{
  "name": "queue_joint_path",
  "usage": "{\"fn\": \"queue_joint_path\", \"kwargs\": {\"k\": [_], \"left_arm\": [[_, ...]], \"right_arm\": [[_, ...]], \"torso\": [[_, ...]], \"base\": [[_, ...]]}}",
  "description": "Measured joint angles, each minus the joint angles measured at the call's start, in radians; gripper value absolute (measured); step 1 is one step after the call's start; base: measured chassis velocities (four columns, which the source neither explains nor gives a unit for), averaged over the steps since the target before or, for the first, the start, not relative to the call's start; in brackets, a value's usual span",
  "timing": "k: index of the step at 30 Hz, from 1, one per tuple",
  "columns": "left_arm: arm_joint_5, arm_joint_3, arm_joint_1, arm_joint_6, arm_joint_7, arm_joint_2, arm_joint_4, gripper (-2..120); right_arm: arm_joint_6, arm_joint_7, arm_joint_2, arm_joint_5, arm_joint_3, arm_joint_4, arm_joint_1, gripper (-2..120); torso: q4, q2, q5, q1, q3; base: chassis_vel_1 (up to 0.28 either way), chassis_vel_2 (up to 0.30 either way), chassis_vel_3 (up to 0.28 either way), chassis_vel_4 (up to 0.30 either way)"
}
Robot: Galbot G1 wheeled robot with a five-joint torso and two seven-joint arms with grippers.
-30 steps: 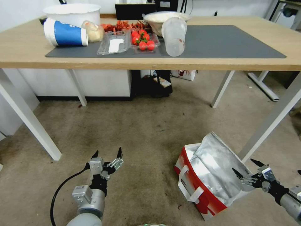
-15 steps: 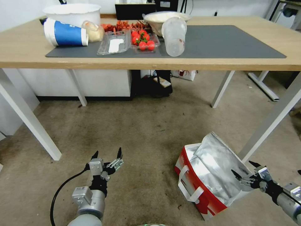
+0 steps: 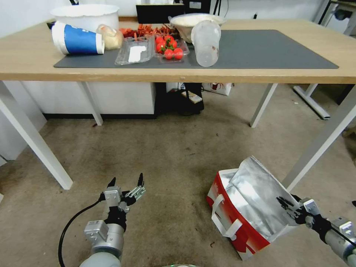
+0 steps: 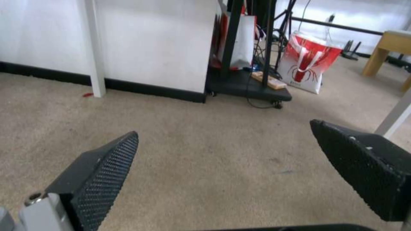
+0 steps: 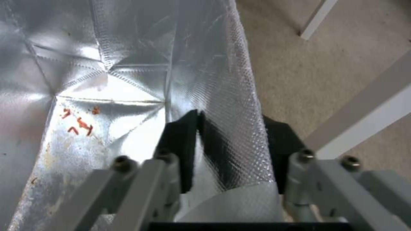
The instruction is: Pick up the food delivery bag from the floor and place it on the table.
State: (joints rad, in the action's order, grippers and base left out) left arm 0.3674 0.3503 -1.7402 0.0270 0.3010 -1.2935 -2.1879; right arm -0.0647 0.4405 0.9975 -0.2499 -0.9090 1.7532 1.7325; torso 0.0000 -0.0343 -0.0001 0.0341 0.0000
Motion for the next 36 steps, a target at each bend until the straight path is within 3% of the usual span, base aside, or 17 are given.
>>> {"fn": "queue_joint_path", "kwargs": {"k": [7, 9, 19, 26, 36], "left_arm": [[0.002, -0.001, -0.002, 0.015, 0.003, 0.002, -0.001, 100], [0.002, -0.001, -0.002, 0.017, 0.004, 0.002, -0.001, 100], [0.002, 0.003, -0.005, 0.021, 0.013, 0.004, -0.007, 100], [0.005, 0.009, -0.001, 0.02, 0.017, 0.006, -0.018, 100], [0.005, 0.01, -0.001, 0.017, 0.023, 0.002, -0.028, 100]], "right_arm": [[0.007, -0.027, 0.004, -0.018, 0.006, 0.011, 0.001, 3], [0.007, -0.028, 0.004, -0.018, 0.006, 0.012, 0.001, 0], [0.016, -0.01, 0.006, -0.032, 0.005, 0.025, 0.009, 0], [0.049, 0.046, -0.019, -0.144, -0.004, 0.097, 0.033, 0], [-0.084, 0.034, -0.086, -0.369, -0.023, 0.282, 0.072, 0]], "torso": [[0.0, 0.0, 0.0001, 0.0, 0.0], [0.0001, 0.0, 0.0, 0.0, 0.0], [0.0, 0.0, 0.0, 0.0, 0.0], [0.0, 0.0, 0.0, 0.0, 0.0], [0.0, 0.0, -0.0001, 0.0, 0.0]], "base": [[0.0, 0.0, 0.0, 0.0], [0.0, 0.0, 0.0, 0.0], [0.0, 0.0, 0.0, 0.0], [0.0, 0.0, 0.0, 0.0], [0.0, 0.0, 0.0, 0.0]]}}
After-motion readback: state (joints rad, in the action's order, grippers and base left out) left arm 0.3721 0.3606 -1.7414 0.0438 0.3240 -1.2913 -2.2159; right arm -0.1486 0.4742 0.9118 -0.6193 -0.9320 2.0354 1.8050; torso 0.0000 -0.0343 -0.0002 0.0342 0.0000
